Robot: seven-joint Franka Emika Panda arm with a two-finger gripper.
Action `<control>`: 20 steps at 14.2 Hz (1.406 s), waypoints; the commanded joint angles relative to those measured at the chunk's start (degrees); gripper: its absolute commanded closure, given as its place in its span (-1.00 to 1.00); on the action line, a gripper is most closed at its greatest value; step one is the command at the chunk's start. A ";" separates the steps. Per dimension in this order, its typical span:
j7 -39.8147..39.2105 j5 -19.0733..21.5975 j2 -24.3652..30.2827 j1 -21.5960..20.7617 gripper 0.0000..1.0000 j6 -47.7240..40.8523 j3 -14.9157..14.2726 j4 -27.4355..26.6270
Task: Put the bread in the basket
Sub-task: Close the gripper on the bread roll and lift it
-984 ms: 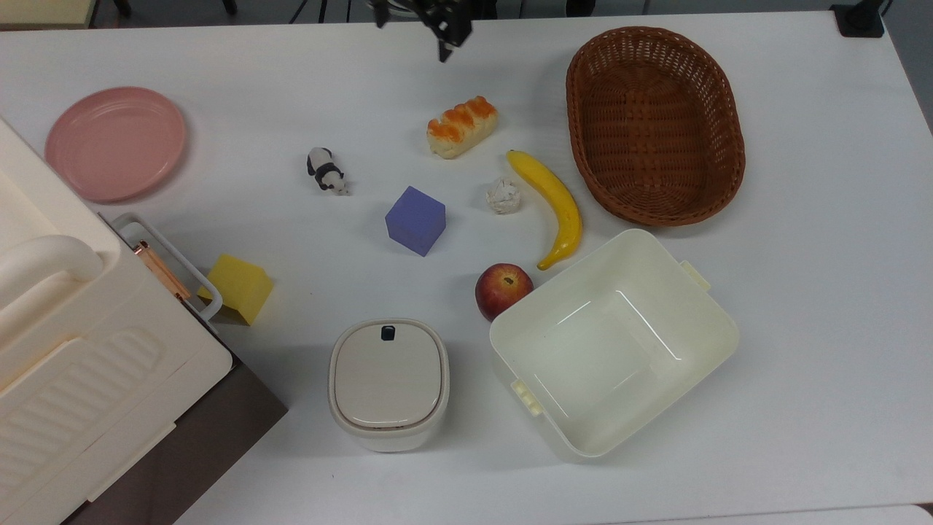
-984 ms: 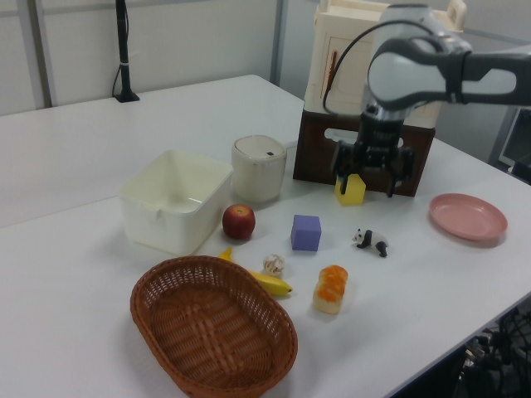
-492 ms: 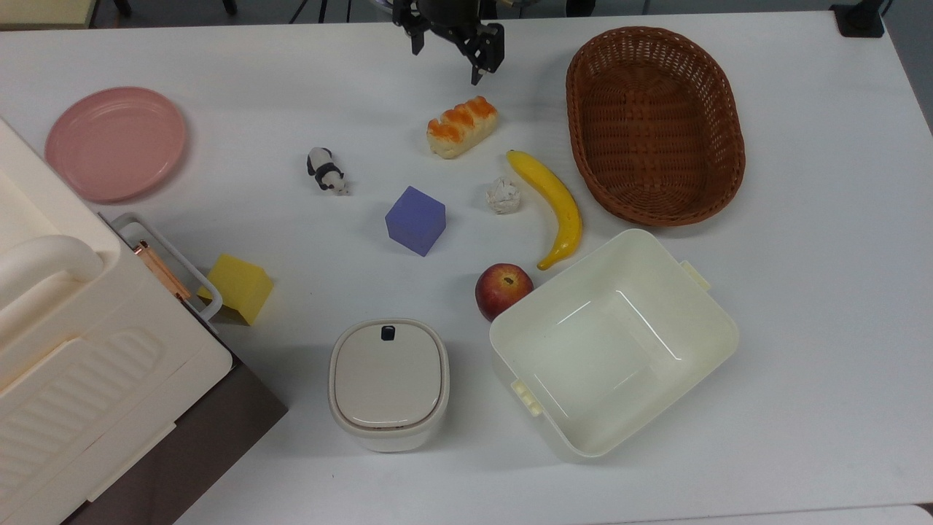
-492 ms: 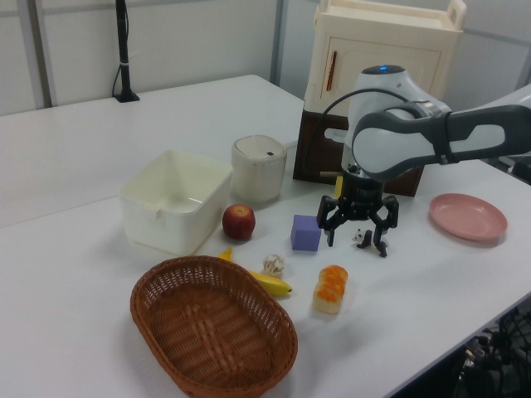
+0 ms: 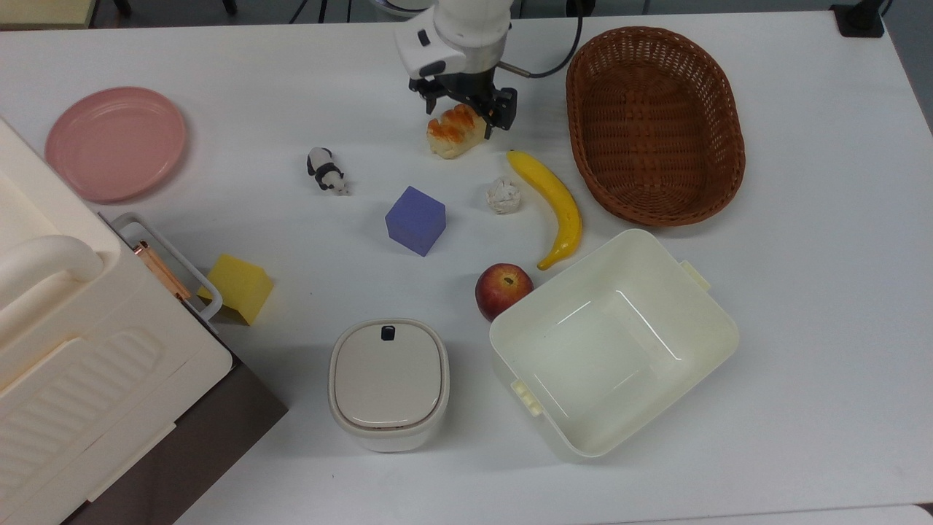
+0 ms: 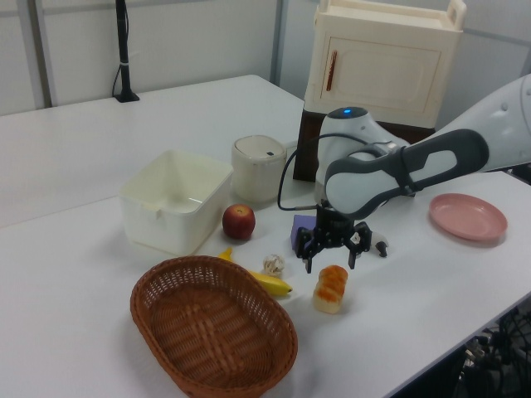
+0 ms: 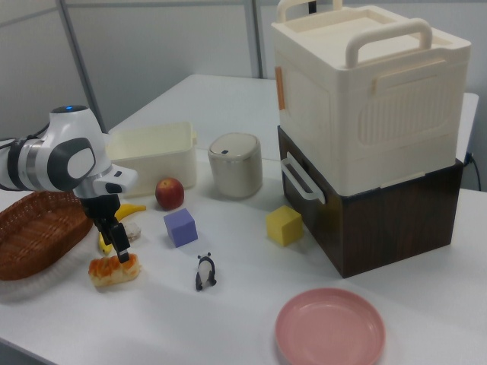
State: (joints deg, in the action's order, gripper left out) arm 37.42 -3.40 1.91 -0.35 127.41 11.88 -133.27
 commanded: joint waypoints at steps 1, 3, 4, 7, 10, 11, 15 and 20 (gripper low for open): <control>0.90 -1.52 -0.68 -1.14 -1.00 0.73 -0.28 0.73; 0.82 -2.13 -0.60 -1.05 -1.00 0.56 -0.28 0.55; 0.82 -2.83 -0.60 -1.05 -1.00 0.04 -0.28 0.38; 0.99 -2.92 -0.77 -0.53 -1.00 -0.32 -0.28 0.03; 9.39 -2.75 -0.16 -0.26 -1.00 -0.85 -0.36 -0.94; 12.21 -2.75 -0.16 -0.17 -1.00 -0.85 -0.45 -0.94; 14.35 -2.75 -0.68 0.00 -1.00 -0.59 -0.45 -1.47; 15.23 -3.45 -3.32 -0.35 -0.37 -0.06 -0.45 -1.47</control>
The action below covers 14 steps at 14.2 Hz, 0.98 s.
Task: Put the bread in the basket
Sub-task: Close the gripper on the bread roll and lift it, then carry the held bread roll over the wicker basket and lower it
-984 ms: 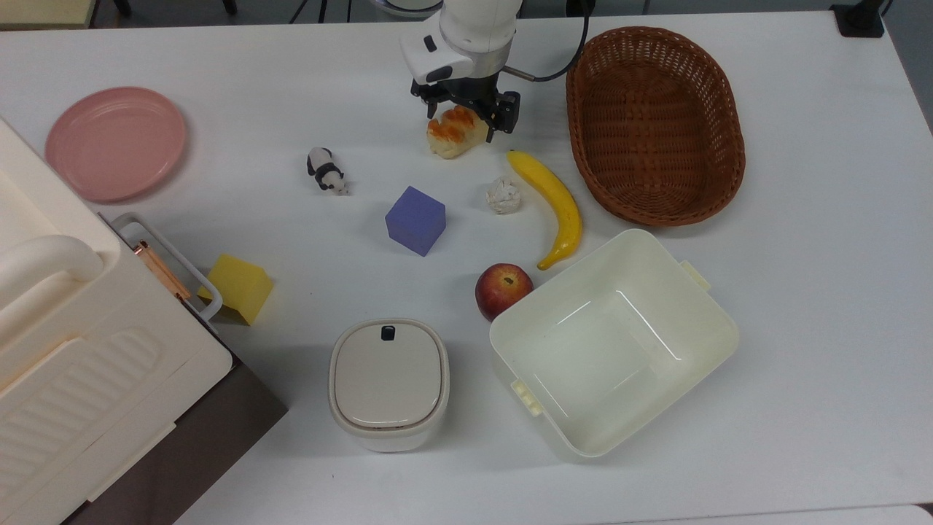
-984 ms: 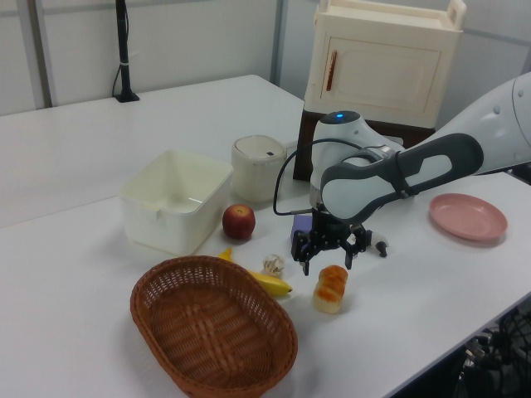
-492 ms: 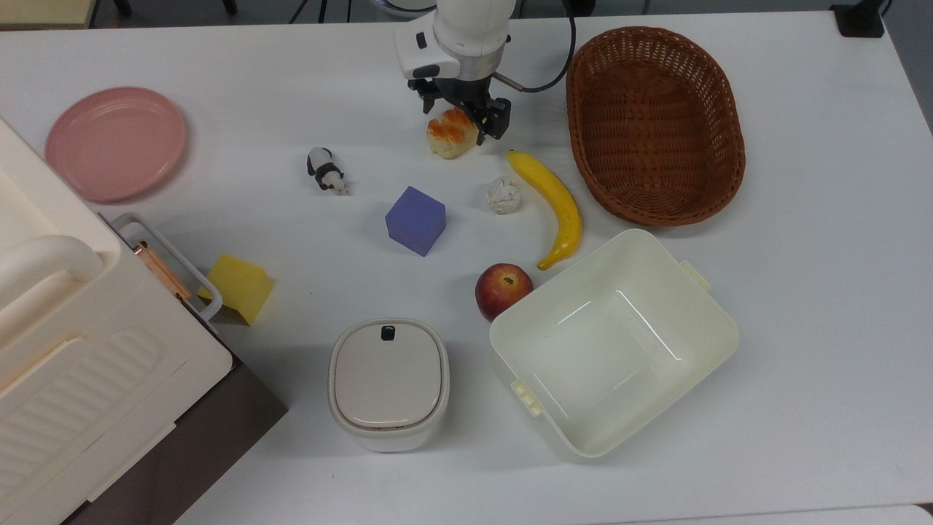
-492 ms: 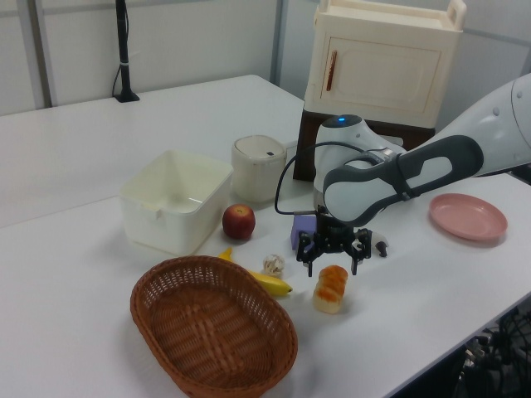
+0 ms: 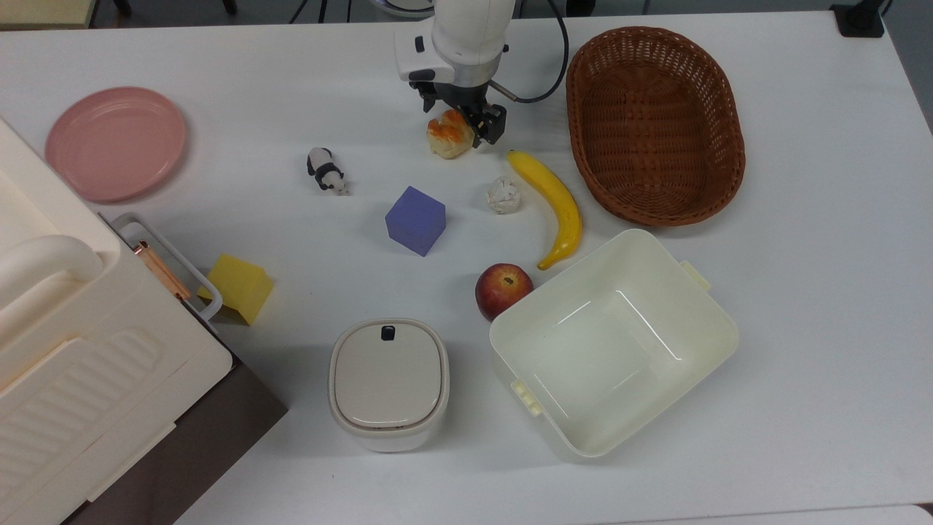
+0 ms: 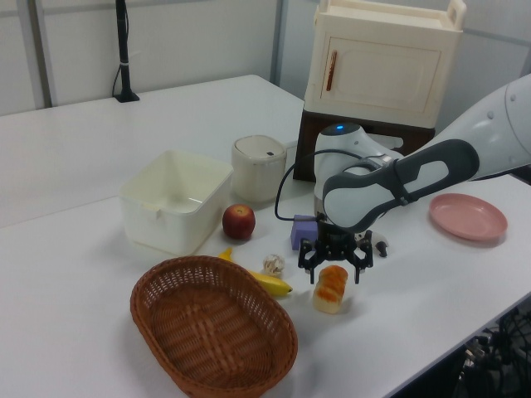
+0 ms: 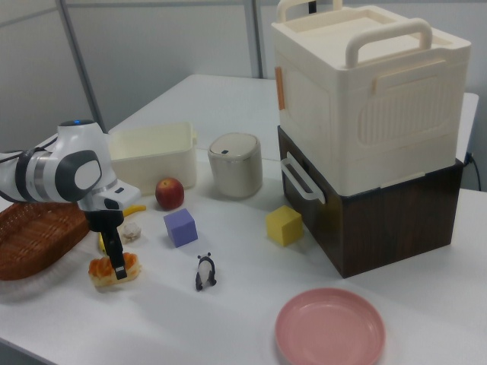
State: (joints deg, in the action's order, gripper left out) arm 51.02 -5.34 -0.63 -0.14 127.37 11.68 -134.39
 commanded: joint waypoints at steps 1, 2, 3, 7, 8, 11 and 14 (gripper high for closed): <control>1.63 -1.78 -0.69 -0.48 0.38 0.07 -0.25 -0.17; 1.63 -1.96 -0.69 -0.56 0.62 0.16 -0.25 0.00; 1.45 -2.31 -0.69 -0.56 0.70 0.07 -0.25 0.18; 1.27 -2.57 -0.25 -0.65 0.68 -0.02 -0.25 3.42; 1.28 -2.49 0.28 -0.65 0.67 -0.19 -0.25 5.61; 1.54 -2.14 1.86 -1.17 0.64 -0.63 0.01 11.31; 1.71 -1.52 1.78 -3.11 0.57 -0.64 4.30 16.60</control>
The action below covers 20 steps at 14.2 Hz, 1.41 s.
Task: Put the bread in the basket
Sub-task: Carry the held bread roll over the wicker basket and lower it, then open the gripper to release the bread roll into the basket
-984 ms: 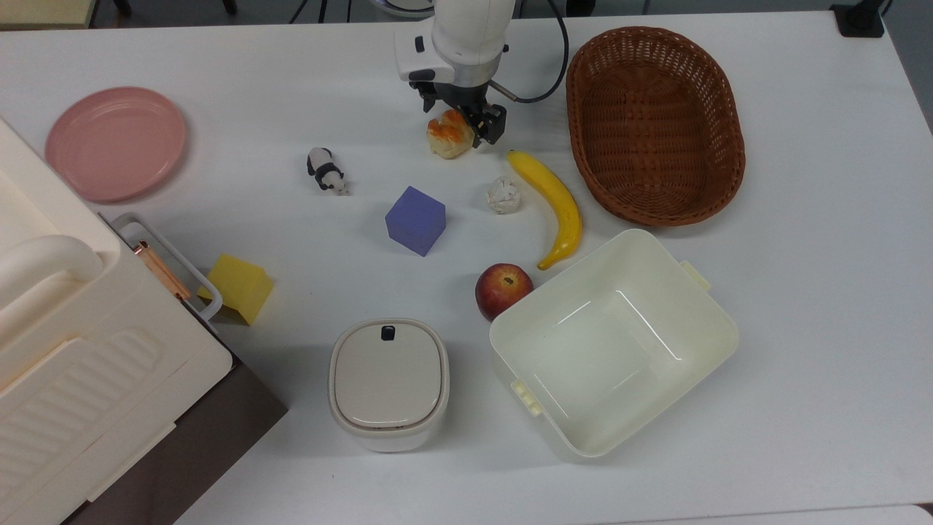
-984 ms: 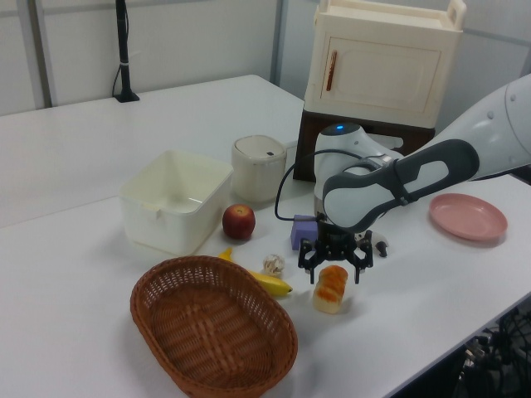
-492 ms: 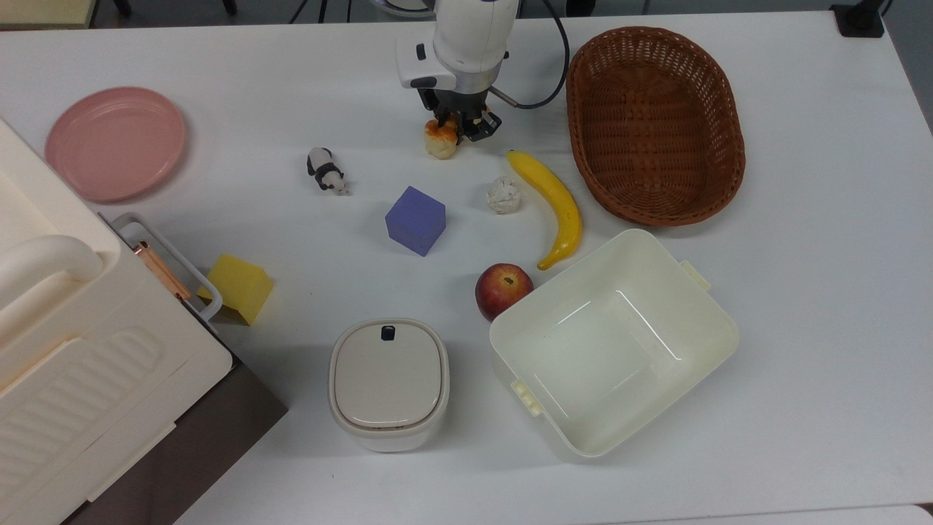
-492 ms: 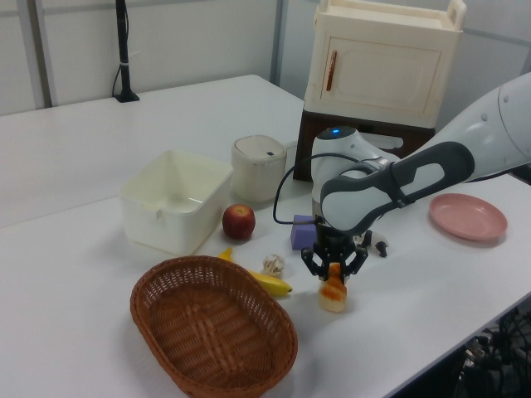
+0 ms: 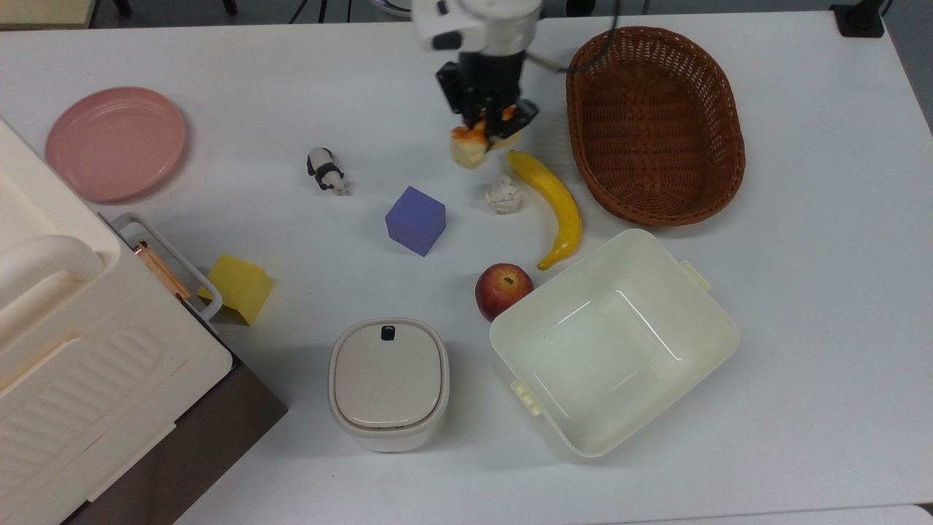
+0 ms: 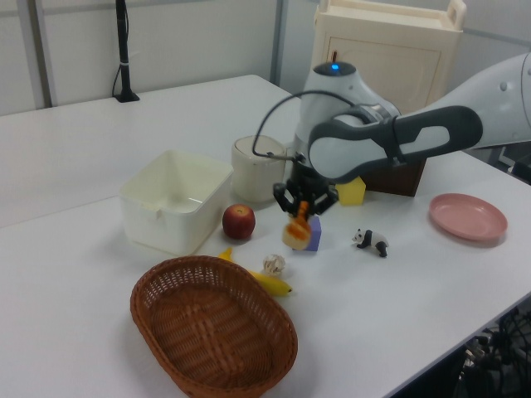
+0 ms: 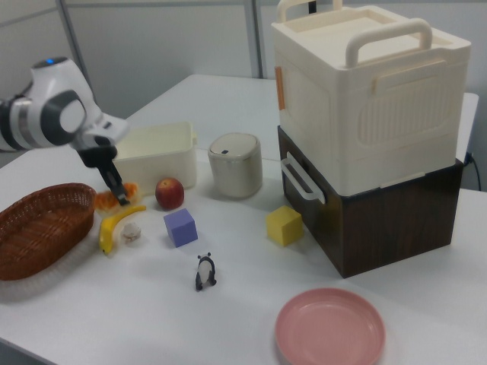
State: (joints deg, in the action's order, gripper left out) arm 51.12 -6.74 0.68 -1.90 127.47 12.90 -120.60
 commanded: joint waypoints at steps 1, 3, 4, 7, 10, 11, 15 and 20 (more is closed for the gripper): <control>1.71 -0.11 0.46 -1.52 0.57 -0.74 4.32 3.17; 2.32 -0.02 0.20 -3.97 0.58 -0.74 6.43 3.96; 3.37 -0.02 0.02 -6.07 0.58 -0.65 7.05 3.97; 3.99 -0.11 -1.91 -12.06 0.58 -0.74 7.23 3.97; 3.82 -0.73 -3.14 -13.39 0.48 -0.74 7.23 3.97; 3.82 -0.73 -3.41 -13.57 0.29 -0.74 7.23 3.97; 3.20 -1.08 -3.41 -13.57 -1.00 -0.74 7.23 3.97; 2.76 -1.08 -3.41 -13.22 -1.00 -0.82 7.23 4.32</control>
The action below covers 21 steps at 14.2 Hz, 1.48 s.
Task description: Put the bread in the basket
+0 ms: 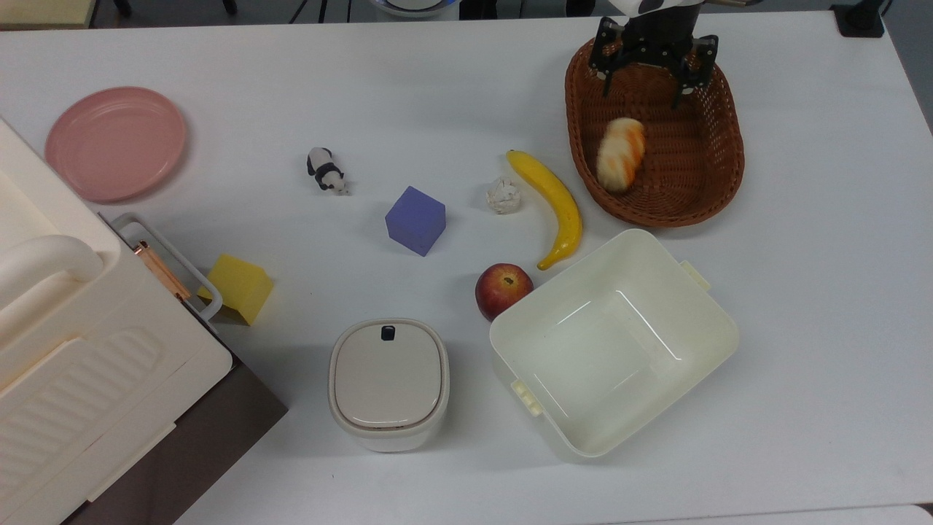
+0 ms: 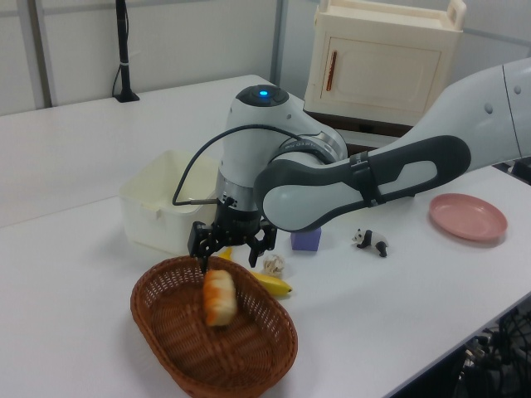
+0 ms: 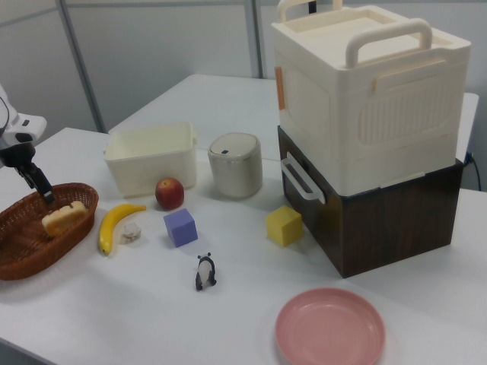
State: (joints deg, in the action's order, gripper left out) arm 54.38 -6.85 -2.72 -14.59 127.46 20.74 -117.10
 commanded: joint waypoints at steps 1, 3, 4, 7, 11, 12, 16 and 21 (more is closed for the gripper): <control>-0.50 -0.97 0.00 -0.44 -1.00 -0.81 -0.61 0.82; -0.59 -1.06 0.43 0.44 -1.00 -0.89 -0.70 0.82; -1.37 -1.06 0.96 2.88 -1.00 -0.90 -1.04 1.86; -14.14 -1.32 1.84 8.16 -1.00 -10.70 -2.27 6.60; -33.28 -1.41 2.63 10.37 -1.00 -24.43 -8.68 13.63; -33.37 -1.32 2.72 10.46 -1.00 -25.41 -10.00 14.87; -35.64 -1.50 3.07 10.64 -1.00 -28.40 -15.18 16.90; -49.44 4.02 4.39 10.90 -1.00 -36.92 -23.01 22.08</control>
State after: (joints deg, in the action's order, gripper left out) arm 11.81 -7.02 0.49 -3.13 95.62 1.55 -97.85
